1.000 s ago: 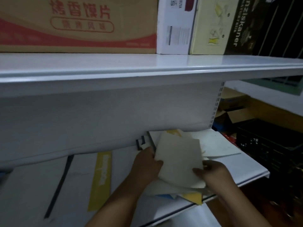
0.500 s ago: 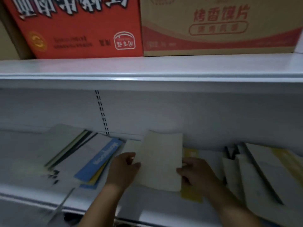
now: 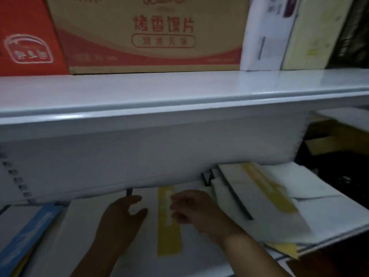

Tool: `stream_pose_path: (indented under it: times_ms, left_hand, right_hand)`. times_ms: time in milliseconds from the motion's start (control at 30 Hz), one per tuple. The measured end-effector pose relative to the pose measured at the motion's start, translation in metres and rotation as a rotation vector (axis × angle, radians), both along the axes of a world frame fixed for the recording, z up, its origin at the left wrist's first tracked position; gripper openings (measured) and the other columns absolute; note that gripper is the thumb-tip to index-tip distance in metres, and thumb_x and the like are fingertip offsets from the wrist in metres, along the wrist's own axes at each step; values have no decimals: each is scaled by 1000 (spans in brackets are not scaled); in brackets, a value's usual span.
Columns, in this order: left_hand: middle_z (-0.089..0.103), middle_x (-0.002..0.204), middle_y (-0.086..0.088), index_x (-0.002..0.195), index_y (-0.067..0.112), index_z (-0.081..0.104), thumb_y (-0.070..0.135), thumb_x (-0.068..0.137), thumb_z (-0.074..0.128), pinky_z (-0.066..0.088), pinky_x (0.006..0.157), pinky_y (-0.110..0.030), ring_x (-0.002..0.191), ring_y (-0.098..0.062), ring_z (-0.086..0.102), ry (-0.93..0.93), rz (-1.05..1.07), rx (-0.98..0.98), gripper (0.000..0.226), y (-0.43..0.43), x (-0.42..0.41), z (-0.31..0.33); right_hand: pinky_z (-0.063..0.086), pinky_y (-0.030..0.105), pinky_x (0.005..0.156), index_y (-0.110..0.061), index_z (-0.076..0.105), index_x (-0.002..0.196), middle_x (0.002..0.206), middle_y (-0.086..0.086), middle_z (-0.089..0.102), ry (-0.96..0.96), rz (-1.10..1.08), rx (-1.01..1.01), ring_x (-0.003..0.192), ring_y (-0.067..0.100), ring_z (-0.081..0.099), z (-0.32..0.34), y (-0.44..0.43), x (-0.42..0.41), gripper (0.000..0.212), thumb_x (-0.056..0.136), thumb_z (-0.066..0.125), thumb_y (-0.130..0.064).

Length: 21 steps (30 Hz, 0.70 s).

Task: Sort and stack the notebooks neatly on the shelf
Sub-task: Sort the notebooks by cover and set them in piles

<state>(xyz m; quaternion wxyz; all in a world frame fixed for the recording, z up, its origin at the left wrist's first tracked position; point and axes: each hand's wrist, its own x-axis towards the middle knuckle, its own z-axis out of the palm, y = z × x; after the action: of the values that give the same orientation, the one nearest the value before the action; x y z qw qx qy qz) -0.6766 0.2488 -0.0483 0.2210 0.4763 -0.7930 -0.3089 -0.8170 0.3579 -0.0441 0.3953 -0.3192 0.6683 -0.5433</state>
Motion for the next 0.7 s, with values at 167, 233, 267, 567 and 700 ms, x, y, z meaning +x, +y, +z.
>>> stream_pose_path:
  times_ms: [167,233,267,567,700]
  left_hand:
    - [66,108,1,110,20,65,24,84,64,41,81,-24,88,-12,57,7,-319,91,26,47,-94,-4]
    - [67,104,1,108,22,65,23,85,62,45,82,-27,88,-15,60,23,-414,158,24,68,-124,-4]
    - [67,99,0,101,24,66,21,84,62,49,82,-30,86,-16,62,46,-442,187,18,77,-137,-5]
    - [68,86,-4,74,22,60,9,81,66,56,73,-34,76,-16,63,202,-394,446,16,105,-179,-6]
    - [73,92,-2,90,25,71,6,77,69,57,83,-38,84,-19,69,309,-291,443,23,80,-133,-6]
  right_hand:
    - [47,25,75,-16,68,99,97,4,68,324,-447,57,90,16,65,-5,74,-75,16,86,60,-19]
    - [42,18,79,-17,63,113,111,0,62,425,-596,163,107,16,59,-11,100,-104,28,87,59,-25]
    - [43,17,78,-18,58,121,119,0,58,457,-627,259,111,17,56,-15,111,-116,36,87,58,-30]
    - [43,32,97,-14,42,136,131,8,53,506,-482,552,119,24,51,-25,140,-152,65,80,66,-36]
    - [51,27,70,-10,64,113,97,10,68,376,-397,322,78,19,63,-12,124,-135,35,79,70,-11]
